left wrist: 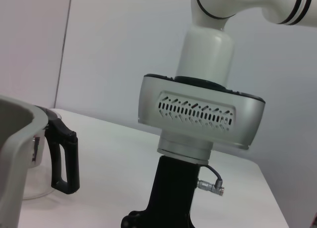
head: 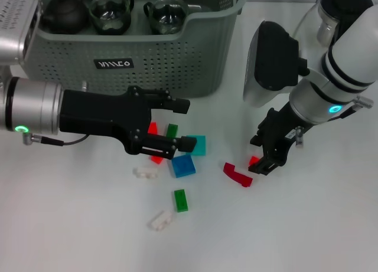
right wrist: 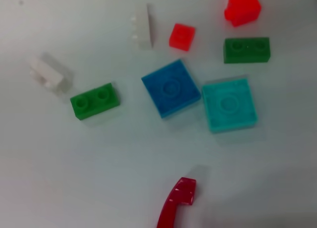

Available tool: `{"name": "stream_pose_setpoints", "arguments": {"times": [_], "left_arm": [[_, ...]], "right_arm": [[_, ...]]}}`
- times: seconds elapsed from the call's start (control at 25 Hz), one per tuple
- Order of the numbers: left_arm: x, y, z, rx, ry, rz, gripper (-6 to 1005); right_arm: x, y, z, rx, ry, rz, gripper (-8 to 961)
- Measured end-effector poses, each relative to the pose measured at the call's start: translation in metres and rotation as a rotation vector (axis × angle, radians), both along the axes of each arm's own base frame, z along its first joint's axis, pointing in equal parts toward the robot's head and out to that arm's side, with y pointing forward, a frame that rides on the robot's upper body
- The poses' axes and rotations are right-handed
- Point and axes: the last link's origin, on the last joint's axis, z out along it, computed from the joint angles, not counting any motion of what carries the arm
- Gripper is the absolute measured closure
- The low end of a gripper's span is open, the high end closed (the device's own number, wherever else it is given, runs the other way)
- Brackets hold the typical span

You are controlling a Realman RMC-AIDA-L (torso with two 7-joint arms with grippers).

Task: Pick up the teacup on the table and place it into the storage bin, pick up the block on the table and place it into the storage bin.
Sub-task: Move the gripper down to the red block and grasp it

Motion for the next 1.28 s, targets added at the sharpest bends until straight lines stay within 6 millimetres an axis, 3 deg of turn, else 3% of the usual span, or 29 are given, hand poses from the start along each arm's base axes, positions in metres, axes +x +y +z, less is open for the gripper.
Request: {"name": "stream_pose_setpoints", "arguments": {"times": [0.32,0.48,1.28], "left_arm": [[-0.0003,0.0001,0.0,0.004,0.002,0.0,197],[-0.0001,0.0005,0.0,0.005,0.003,-0.001,197],[-0.002,0.0009,-0.0013,0.015,0.008,0.008,200]], "right_arm": [[-0.0011,-0.0016,-0.0023,-0.003,0.003,-0.002,329],[-0.0009,-0.0019,-0.0026,-0.004,0.0,-0.002,423],[-0.0044,-0.0053,-0.0077,-0.011,-0.025,0.009,545]]}}
